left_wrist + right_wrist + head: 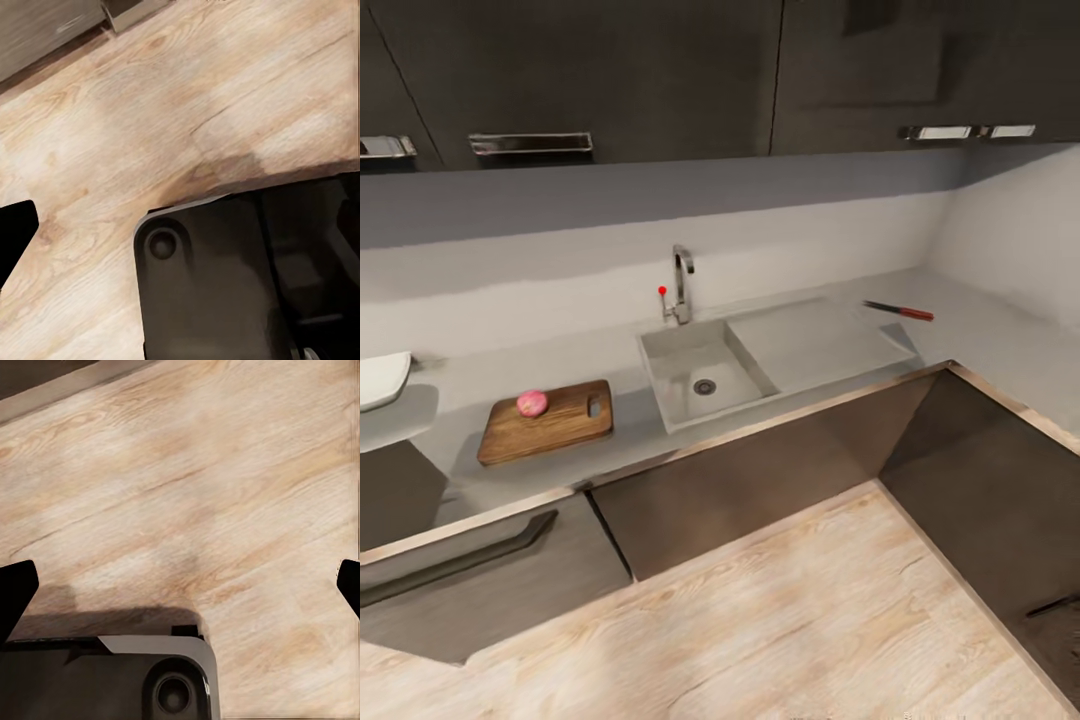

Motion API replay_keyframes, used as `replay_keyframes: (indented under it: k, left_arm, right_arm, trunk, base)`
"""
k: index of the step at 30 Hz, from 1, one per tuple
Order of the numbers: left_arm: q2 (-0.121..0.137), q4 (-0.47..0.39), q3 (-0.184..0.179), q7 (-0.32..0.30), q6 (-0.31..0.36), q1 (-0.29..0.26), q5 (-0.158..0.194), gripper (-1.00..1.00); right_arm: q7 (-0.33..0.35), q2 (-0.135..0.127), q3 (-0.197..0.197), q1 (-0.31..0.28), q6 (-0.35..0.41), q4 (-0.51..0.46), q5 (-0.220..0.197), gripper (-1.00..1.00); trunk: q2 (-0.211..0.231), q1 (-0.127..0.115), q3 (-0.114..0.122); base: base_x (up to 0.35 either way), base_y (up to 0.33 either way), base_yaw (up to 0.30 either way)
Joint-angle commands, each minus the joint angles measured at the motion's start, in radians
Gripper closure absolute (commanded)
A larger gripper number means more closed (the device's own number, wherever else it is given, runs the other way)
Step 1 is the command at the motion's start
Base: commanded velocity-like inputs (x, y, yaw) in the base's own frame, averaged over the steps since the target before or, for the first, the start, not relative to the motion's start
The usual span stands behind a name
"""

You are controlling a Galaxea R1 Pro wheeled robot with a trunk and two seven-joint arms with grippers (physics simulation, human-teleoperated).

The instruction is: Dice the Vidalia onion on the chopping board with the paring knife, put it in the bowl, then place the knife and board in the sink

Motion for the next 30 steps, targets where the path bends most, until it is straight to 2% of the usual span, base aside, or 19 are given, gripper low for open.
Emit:
replay_keyframes:
  k: [1,30]
  left_arm:
    - [0.001,-0.001,-0.006,0.008,-0.001,0.000,0.004,-1.00]
    - [0.001,-0.001,-0.006,0.008,-0.005,0.000,0.001,-1.00]
  right_arm:
    - [0.004,-0.001,0.006,0.000,-0.002,-0.001,-0.011,-1.00]
    - [0.004,0.000,0.006,0.000,-0.002,0.000,-0.011,-1.00]
  trunk:
    - [-0.002,0.001,-0.001]
    - [-0.002,0.001,0.028]
  base:
    - [0.000,0.000,-0.237]
    - [0.000,0.000,-0.214]
